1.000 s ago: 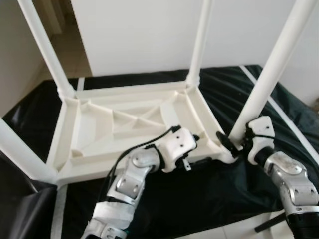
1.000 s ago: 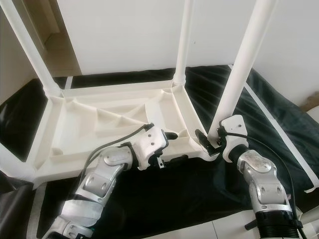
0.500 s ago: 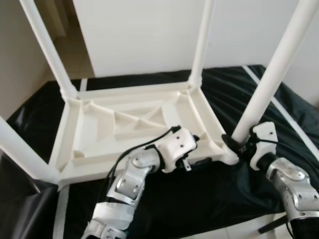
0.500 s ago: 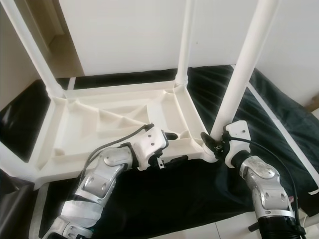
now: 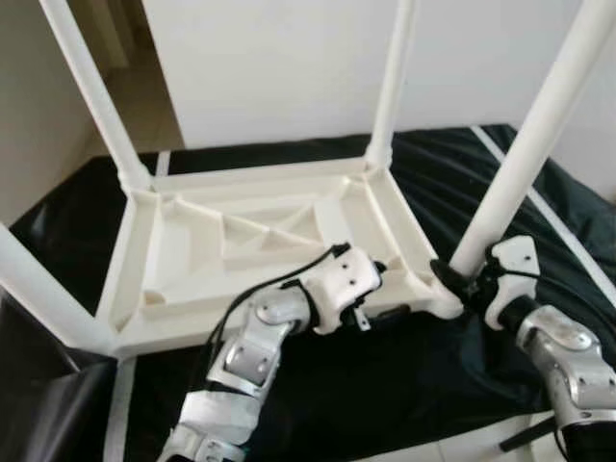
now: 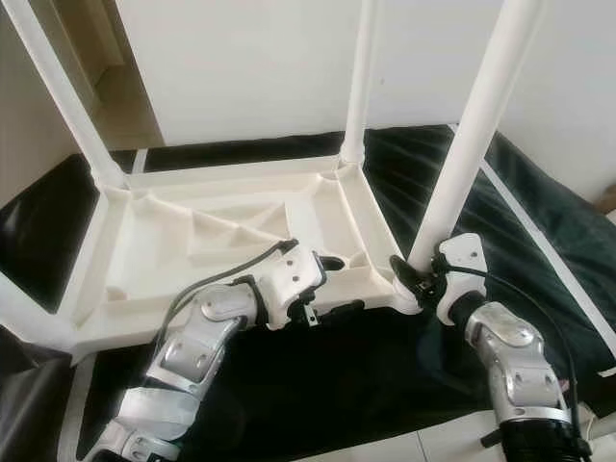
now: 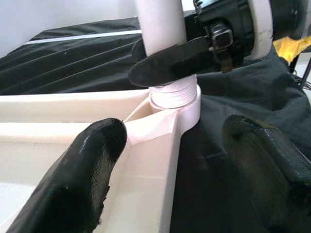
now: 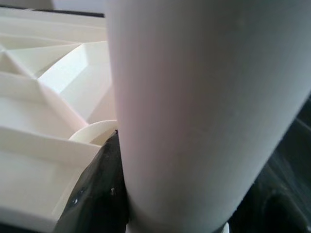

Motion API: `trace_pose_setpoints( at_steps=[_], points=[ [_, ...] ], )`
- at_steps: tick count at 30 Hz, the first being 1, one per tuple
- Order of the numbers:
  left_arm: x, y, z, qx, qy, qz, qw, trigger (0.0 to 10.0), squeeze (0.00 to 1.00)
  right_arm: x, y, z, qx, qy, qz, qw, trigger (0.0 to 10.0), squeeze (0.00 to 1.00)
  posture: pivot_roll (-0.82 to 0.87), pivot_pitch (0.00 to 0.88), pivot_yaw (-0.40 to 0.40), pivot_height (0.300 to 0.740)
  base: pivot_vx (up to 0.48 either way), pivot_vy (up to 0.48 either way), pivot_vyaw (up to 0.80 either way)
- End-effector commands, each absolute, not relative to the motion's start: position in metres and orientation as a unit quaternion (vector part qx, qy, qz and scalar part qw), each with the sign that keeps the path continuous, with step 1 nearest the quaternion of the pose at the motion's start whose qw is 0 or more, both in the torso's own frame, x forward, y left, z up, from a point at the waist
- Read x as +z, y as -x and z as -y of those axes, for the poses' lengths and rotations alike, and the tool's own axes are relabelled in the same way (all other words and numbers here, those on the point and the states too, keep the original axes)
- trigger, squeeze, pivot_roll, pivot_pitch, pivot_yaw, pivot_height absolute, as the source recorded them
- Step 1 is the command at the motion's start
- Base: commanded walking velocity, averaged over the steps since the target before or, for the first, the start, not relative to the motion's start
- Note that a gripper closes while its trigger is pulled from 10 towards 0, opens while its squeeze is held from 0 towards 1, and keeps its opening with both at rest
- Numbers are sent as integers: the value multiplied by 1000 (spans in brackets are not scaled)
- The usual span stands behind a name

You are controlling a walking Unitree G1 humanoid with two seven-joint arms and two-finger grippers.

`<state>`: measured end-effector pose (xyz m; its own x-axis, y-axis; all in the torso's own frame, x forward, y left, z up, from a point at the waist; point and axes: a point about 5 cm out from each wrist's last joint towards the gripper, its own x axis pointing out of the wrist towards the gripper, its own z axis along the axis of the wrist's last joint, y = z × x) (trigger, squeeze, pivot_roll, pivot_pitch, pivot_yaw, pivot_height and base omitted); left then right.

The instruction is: Building children table

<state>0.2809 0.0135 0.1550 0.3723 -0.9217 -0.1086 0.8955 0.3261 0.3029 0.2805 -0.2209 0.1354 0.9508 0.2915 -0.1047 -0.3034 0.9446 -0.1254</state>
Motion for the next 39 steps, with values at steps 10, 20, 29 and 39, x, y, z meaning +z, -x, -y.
trace_pose_setpoints(
  at_steps=[10, 20, 29, 39],
  points=[
    [156, -283, -13, -512, -152, 49, 844, 10000, 0, 116, -279, 219, -25, 35, -100, 994, 10000, 0, -59, 13, -16, 740, 0, 0, 0],
    [155, -282, -12, -512, -150, 49, 844, 10000, 0, 102, -265, 205, -277, -46, -113, 953, 10000, 0, -46, 0, -31, 740, 0, 0, 0],
    [155, -282, -9, -516, -151, 51, 841, 10000, 0, 112, -271, 177, -239, -92, -88, 963, 10000, 0, -48, 0, -31, 740, 0, 0, 0],
    [156, -282, -9, -516, -152, 52, 841, 10000, 0, 114, -271, 170, -240, -98, -88, 962, 10000, 0, -48, 0, -29, 740, 0, 0, 0]
  ],
)
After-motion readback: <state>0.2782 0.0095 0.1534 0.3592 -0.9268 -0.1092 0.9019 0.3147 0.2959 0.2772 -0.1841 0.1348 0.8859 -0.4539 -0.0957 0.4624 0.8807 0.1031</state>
